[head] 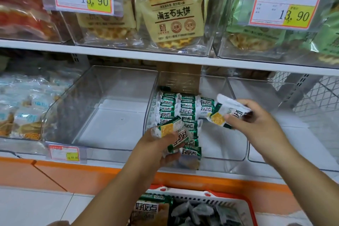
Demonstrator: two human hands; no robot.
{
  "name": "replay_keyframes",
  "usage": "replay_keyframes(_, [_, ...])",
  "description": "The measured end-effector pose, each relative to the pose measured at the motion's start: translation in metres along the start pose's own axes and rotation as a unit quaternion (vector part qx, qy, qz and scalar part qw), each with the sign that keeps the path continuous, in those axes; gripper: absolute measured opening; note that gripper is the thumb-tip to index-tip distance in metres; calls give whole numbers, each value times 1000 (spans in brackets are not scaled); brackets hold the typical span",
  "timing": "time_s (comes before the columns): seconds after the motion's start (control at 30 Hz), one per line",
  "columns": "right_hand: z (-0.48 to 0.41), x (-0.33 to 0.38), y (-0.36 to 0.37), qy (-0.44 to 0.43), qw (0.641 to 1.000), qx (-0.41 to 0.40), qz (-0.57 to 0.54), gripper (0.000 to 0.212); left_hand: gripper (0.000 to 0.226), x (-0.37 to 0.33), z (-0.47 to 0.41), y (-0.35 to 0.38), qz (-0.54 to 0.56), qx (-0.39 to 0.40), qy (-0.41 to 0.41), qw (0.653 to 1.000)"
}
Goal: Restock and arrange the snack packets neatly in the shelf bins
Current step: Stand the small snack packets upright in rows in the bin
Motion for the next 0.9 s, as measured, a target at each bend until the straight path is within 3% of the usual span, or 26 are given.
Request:
replay_keyframes(0.1, [-43,4,5,-45,983,55,170,27,27,-8,1,-10,-43,-16,31,998])
replay_keyframes(0.17, [-72,4,14,-71,950,90,292,35,23,-12,0,-18,-56,-25,47,997])
replay_keyframes(0.27, [-106,3,25,-74,855,131,496,38,21,-16,-2,-26,-65,-36,61,995])
replay_keyframes(0.37, [-130,-14,33,-40,763,182,619,36,19,-16,-4,-31,-72,-35,61,995])
replay_keyframes(0.43, [-139,-26,38,-16,735,208,646,41,18,-15,-5,-33,-87,-27,64,994])
replay_keyframes(0.73, [-158,-68,51,29,725,260,637,38,15,-16,-11,-43,-113,-14,82,990])
replay_keyframes(0.9, [-152,-60,47,17,774,230,590,44,21,-15,-10,-45,-152,8,96,984])
Point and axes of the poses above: each hand's wrist, its own z-axis away from the middle knuckle, its own y-axis out of the palm, x = y × z, the point moved 1 cm from there along -z, towards the middle knuckle, and after that the axes turned 12 degrees about -z, right-handed, at the moved point
